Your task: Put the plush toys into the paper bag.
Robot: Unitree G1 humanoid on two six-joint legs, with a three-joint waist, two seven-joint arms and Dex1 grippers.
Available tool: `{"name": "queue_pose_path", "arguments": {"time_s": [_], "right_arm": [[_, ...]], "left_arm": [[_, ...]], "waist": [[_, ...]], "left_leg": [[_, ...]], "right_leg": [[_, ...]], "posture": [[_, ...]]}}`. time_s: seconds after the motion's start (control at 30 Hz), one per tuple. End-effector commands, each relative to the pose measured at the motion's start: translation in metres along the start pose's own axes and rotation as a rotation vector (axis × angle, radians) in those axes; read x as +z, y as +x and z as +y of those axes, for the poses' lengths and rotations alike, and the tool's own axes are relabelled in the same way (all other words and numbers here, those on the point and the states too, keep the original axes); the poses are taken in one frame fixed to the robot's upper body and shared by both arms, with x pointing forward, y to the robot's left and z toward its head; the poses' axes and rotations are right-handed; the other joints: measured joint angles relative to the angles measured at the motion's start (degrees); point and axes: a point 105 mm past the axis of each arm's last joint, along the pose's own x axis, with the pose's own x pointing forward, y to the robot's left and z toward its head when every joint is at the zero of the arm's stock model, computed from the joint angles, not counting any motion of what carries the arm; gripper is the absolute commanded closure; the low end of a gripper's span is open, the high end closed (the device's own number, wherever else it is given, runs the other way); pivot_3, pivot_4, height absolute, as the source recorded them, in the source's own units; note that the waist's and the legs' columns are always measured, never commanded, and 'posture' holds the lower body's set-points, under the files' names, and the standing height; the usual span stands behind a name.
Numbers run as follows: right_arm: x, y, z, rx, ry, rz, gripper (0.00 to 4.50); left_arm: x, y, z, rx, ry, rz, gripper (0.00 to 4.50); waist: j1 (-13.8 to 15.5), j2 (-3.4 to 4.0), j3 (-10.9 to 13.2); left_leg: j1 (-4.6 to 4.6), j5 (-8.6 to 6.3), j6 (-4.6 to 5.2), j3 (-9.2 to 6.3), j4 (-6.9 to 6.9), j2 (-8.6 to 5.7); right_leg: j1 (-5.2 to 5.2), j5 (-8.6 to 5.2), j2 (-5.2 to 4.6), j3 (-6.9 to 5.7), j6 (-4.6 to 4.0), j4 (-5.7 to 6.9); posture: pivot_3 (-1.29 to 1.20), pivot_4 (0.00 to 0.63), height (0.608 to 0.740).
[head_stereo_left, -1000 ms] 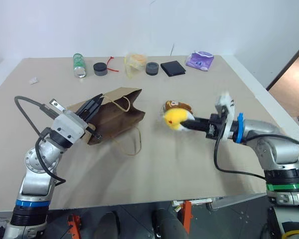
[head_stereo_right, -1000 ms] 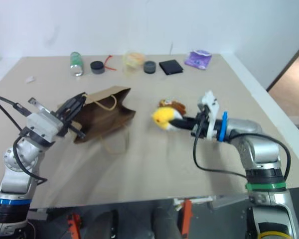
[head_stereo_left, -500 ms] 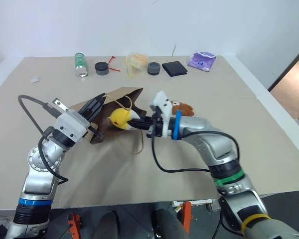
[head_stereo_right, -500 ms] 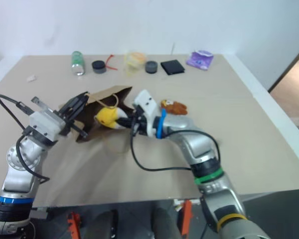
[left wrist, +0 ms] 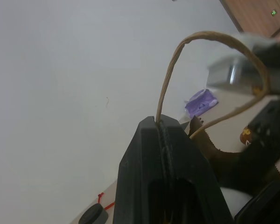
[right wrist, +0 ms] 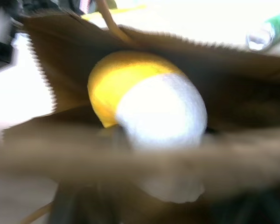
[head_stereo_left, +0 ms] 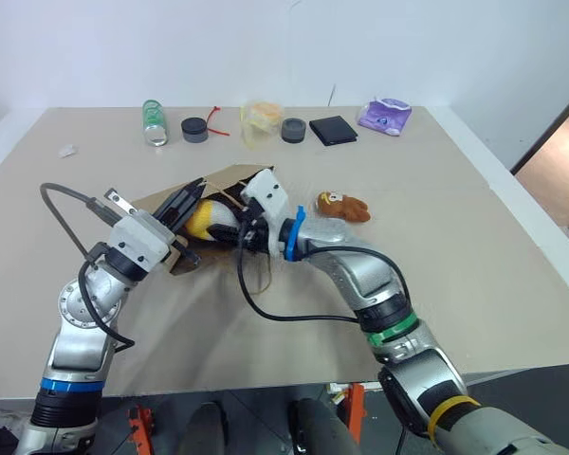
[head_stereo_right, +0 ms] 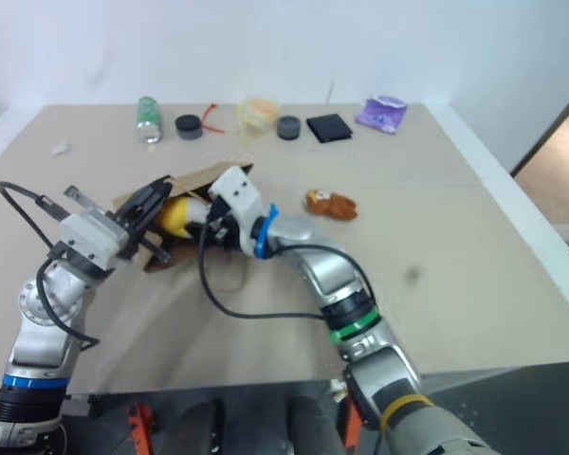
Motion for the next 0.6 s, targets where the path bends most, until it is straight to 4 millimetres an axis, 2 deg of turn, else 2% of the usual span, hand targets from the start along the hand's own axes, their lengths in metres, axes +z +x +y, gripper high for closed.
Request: {"name": "queue_pose_path", "arguments": {"time_s": [0.03, 0.13, 0.2, 0.27, 0.37, 0.4, 0.5, 0.6], "right_arm": [[0.030, -0.032, -0.006, 0.029, -0.054, -0.108, 0.14], [0.034, -0.067, -0.006, 0.116, -0.038, -0.110, 0.02], [0.030, -0.086, -0.022, 0.082, -0.025, -0.088, 0.02], [0.021, -0.092, -0.044, -0.025, -0.037, -0.037, 0.02], [0.017, -0.095, -0.053, -0.049, -0.036, -0.031, 0.02], [0.017, -0.096, -0.062, -0.089, -0.034, -0.037, 0.02], [-0.005, -0.103, -0.118, -0.406, -0.056, 0.083, 0.02], [-0.027, -0.107, -0.143, -0.532, -0.067, 0.173, 0.02]], "left_arm": [[0.010, 0.001, 0.005, 0.022, 0.028, -0.035, 4.50], [0.009, 0.001, 0.005, 0.026, 0.027, -0.035, 4.50], [0.009, 0.001, 0.006, 0.028, 0.026, -0.035, 4.50], [0.008, 0.001, 0.006, 0.029, 0.025, -0.034, 4.50], [0.008, 0.002, 0.005, 0.027, 0.023, -0.036, 4.50], [0.008, 0.002, 0.005, 0.026, 0.023, -0.036, 4.50], [0.008, 0.003, 0.006, 0.028, 0.025, -0.039, 4.50], [0.009, 0.003, 0.006, 0.028, 0.024, -0.041, 4.50]], "waist": [[0.0, 0.00, 0.0], [-0.1, 0.01, 0.0], [-0.1, 0.00, 0.0], [-0.1, 0.00, 0.0], [-0.4, 0.02, 0.0], [-0.4, 0.02, 0.0], [-0.4, 0.03, 0.0], [-0.3, 0.02, 0.0]], "left_leg": [[-0.01, 0.00, 0.00, 0.00, 0.00, 0.00], [0.01, 0.00, 0.00, -0.01, -0.02, 0.00], [0.02, 0.00, 0.00, -0.01, -0.03, 0.00], [0.04, 0.00, 0.00, -0.01, -0.02, 0.00], [0.17, 0.00, 0.00, 0.01, -0.02, 0.00], [0.18, 0.00, 0.01, -0.01, -0.04, 0.00], [0.20, 0.01, 0.02, -0.07, -0.02, 0.00], [0.16, 0.04, 0.06, -0.05, 0.01, -0.03]], "right_leg": [[-0.01, 0.00, 0.00, 0.00, 0.00, 0.00], [-0.01, -0.01, 0.01, 0.00, -0.02, 0.00], [-0.01, -0.03, 0.01, -0.01, -0.05, 0.00], [0.00, -0.03, 0.01, 0.00, -0.05, 0.00], [0.01, 0.04, 0.04, 0.02, -0.13, 0.00], [0.00, 0.06, 0.07, 0.02, -0.17, 0.01], [-0.01, 0.15, 0.15, 0.05, -0.20, 0.01], [-0.01, 0.19, 0.11, 0.07, -0.16, -0.02]], "posture": [[0.00, 0.150, 0.740], [0.00, 0.150, 0.740], [0.00, 0.150, 0.740], [0.00, 0.150, 0.740], [0.00, 0.150, 0.740], [0.00, 0.150, 0.740], [0.00, 0.150, 0.740], [0.00, 0.150, 0.740]]}}
